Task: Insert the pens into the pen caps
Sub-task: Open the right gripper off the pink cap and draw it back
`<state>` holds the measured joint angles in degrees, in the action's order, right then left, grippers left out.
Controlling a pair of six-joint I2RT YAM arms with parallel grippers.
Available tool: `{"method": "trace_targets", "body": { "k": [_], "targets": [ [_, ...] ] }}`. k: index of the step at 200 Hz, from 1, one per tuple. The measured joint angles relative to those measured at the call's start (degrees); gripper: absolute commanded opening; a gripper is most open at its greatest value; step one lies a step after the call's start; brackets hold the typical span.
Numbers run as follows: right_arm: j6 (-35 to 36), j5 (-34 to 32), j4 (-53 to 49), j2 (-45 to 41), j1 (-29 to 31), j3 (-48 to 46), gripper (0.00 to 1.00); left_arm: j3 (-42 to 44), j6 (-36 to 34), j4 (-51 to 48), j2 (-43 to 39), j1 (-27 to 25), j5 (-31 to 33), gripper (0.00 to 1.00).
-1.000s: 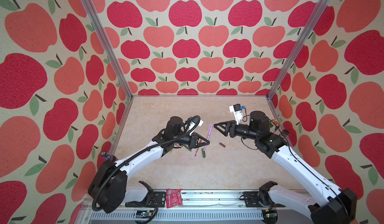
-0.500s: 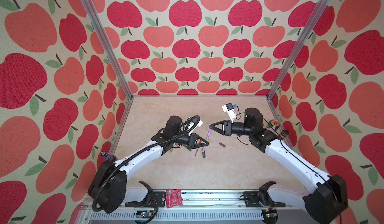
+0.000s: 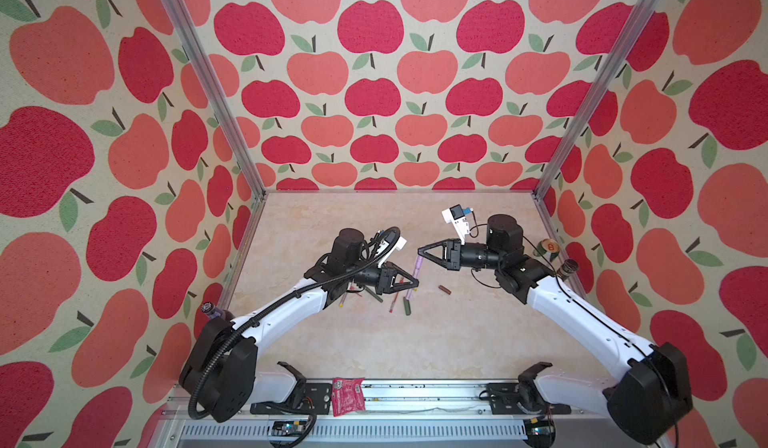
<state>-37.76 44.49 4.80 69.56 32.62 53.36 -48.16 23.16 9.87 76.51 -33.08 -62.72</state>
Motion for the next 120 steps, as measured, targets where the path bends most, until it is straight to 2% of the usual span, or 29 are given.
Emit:
{"method": "trace_targets", "body": {
  "k": [120],
  "targets": [
    [0.0,-5.4,6.7,-0.7,1.5,-0.4,0.01,-5.6,-0.8,-1.6,2.0,3.1,-3.8,0.02]
  ]
}}
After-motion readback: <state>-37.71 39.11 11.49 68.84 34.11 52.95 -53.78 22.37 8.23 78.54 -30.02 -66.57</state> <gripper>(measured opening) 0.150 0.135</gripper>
